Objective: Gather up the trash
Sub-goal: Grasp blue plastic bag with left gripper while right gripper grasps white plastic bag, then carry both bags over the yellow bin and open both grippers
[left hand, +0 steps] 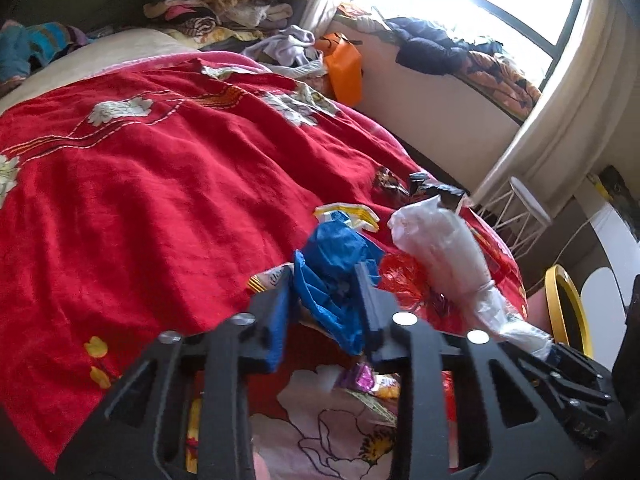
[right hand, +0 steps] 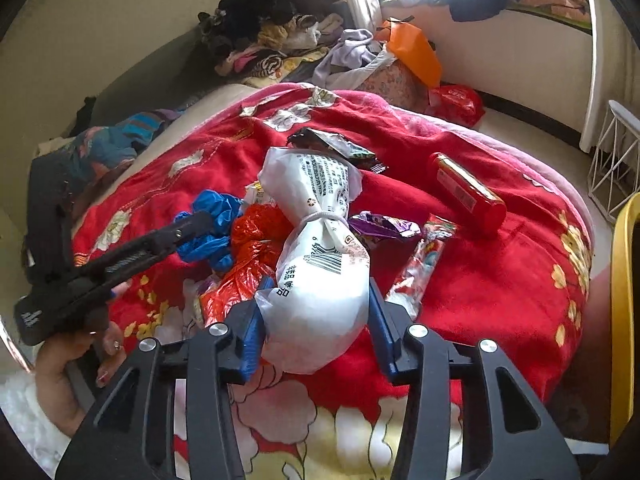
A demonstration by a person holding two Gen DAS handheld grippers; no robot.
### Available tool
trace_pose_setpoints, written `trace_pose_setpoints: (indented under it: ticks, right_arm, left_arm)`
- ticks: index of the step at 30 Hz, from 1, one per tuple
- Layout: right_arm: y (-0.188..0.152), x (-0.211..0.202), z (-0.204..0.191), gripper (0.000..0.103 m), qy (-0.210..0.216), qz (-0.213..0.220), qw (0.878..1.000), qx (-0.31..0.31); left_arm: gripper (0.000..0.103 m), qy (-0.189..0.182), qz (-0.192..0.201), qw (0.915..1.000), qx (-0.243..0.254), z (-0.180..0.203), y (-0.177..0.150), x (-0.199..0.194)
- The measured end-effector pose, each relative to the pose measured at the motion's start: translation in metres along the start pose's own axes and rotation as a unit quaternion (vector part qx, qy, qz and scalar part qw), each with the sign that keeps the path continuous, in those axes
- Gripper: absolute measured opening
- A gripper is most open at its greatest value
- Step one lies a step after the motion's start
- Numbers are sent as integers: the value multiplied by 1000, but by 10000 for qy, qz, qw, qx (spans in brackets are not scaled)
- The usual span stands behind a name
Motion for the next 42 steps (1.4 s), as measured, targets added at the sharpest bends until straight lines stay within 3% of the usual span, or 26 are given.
trace_pose_setpoints:
  ticks: [6,18,28,42]
  right_arm:
    - [4,-24,-3,41,143,129,9998,23]
    - [0,-58,-16,40,452,45,9989,140]
    - [17,-88,1,40,1,567,9984,-10]
    - [42,-125,46,40,-475,1109,9926,101]
  left_arm:
    - [8,-175,217,9996,95,12,7,-15]
    - [6,-493,704,9960,232,36,42,-58]
    - [6,-727,937,9923,353,61,56,-81]
    - [6,-1185,971,9862,631,112,55,-98]
Point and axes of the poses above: each gripper's, at about its wrist camera, not at the fingertips, and x roughly the way its jaws point, z to its right, y to its top, the point moved 9 cm from there along x, roughly the way its jaws point, and after that the axes turned 12 degrees about z, right-handed, at the moved point
